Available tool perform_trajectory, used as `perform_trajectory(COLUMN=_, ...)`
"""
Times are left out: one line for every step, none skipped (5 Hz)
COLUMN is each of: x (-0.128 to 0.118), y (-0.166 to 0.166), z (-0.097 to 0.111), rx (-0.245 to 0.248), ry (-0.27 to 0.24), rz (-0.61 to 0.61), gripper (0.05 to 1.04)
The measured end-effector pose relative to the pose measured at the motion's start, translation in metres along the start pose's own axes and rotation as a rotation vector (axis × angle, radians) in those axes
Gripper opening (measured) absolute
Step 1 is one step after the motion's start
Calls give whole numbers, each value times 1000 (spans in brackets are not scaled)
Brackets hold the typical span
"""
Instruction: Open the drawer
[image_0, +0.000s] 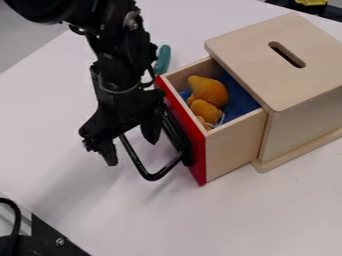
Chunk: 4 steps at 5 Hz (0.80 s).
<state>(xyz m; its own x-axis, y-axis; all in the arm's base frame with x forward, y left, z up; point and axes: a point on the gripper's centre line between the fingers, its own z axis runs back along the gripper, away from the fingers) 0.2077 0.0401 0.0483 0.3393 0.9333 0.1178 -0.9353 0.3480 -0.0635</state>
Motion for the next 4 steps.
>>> perform_trajectory(x=3, y=-1, z=12, rx=-23, ry=-15, rz=-15, gripper=999)
perform_trajectory(x=7, y=-3, z=37, rx=-78, ry=-68, rz=-27, gripper=999)
perform_trajectory(x=10, y=-4, z=59, rx=-132, ry=-91, rz=-29, gripper=999)
perform_trajectory(x=11, y=-5, z=63, rx=-146, ry=-100, rz=-37, gripper=999)
